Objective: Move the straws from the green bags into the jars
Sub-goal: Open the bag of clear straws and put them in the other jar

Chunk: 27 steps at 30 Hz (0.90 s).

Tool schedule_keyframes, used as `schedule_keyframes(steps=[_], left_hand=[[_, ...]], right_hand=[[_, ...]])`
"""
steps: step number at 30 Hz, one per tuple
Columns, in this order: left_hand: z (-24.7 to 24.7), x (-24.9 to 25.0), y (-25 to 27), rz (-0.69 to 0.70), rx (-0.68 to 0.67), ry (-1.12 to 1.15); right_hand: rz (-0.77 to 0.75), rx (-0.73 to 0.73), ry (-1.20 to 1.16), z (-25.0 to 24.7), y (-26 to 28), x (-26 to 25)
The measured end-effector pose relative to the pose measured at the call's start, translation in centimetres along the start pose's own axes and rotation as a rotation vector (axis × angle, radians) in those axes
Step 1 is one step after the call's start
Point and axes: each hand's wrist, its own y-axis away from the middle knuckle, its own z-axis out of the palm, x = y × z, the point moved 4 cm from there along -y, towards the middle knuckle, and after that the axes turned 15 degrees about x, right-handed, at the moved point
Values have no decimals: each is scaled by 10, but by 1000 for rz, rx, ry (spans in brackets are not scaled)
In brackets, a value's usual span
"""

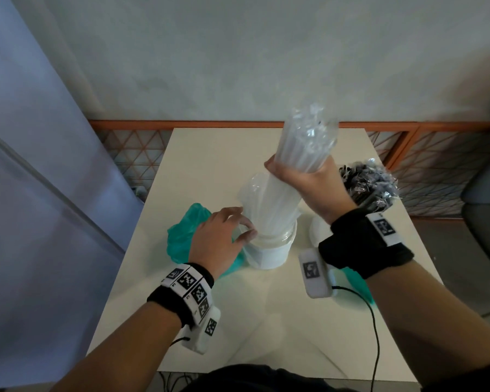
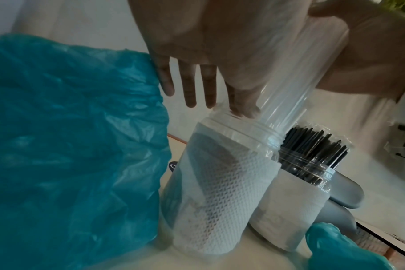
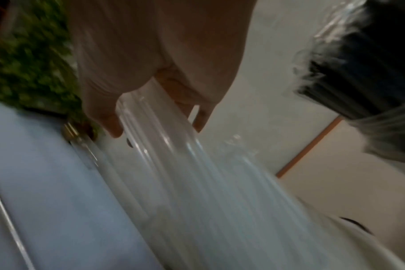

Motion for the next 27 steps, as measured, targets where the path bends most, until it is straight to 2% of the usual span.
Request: schedule_keyframes(steps=[2, 4, 6, 11, 12, 15, 16, 19, 21, 24, 27], left_hand=[[2, -2, 1, -41, -9, 6], [3, -2, 1, -47, -6, 14], [3, -1, 1, -48, -17, 21], [1, -2, 3, -90, -29, 67], [1, -3, 3, -91, -27, 68], [1, -2, 2, -82, -23, 78], [0, -2, 3, -85, -18, 97], [-2, 0, 4, -66, 17, 125], [-3, 1, 4, -67, 15, 85], [-3, 2, 4, -117, 2, 87], [-3, 3, 6, -126, 11, 93]], right_hand=[[110, -8, 147, 5, 6, 28], [232, 58, 311, 4, 13, 55], [261, 116, 429, 4, 22, 63], [3, 31, 692, 12, 27, 39], [-52, 31, 649, 11, 22, 31], [-214, 84, 206, 10, 9, 2], [-286, 59, 154, 13, 7, -5], [-480, -81, 394, 33, 11, -12], [-547, -36, 486, 36, 21, 3], [-563, 76, 606, 33, 39, 39], [-620, 10, 870, 35, 56, 60]])
